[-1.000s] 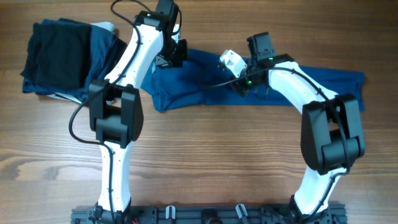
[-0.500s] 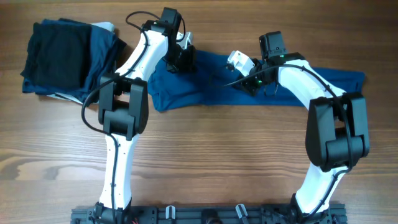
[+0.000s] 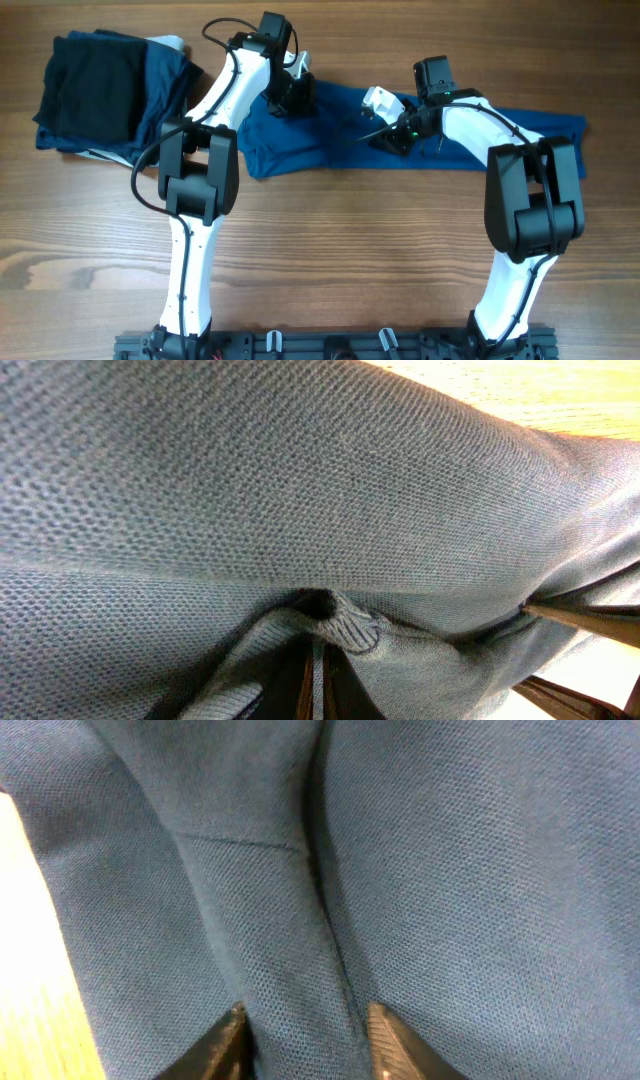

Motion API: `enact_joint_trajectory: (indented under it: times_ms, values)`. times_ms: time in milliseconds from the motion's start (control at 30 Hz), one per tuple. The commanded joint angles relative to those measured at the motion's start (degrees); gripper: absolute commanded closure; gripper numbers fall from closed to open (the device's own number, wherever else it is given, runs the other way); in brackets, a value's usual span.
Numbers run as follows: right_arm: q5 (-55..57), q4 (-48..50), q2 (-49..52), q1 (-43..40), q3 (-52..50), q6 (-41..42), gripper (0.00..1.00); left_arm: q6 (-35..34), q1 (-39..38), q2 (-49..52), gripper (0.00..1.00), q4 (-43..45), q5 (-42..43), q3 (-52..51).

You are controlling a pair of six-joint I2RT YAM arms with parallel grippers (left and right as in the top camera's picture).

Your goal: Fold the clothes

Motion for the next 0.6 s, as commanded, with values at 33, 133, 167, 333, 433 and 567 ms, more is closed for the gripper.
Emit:
enact_joint_trajectory:
  times_ms: [33, 133, 167, 333, 433, 567]
  values:
    - [-2.3, -5.3, -0.3, 0.1, 0.7, -0.2, 0.67, 1.2, 0.1, 1.3, 0.94, 0.0, -0.9, -0.1]
    - [-1.9, -11.5, -3.7, 0.1, 0.9, -0.3, 0.66, 1.2, 0.1, 1.3, 0.94, -0.1, -2.6, -0.1]
    - [-1.4, -12.7, -3.9, 0.1, 0.9, -0.2, 0.66, 1.2, 0.1, 1.3, 0.94, -0.1, -2.6, -0.1]
    - [5.2, -17.6, -3.9, 0.1, 0.8, 0.5, 0.63, 1.2, 0.2, 1.3, 0.94, -0.1, -2.6, -0.1]
    - [10.2, -17.7, -3.9, 0.1, 0.7, 5.5, 0.62, 1.2, 0.2, 1.3, 0.95, -0.3, -4.7, -0.1]
    - [15.5, -18.3, -3.9, 0.0, 0.2, 14.2, 0.61, 1.2, 0.2, 1.3, 0.96, -0.7, -5.6, -0.1]
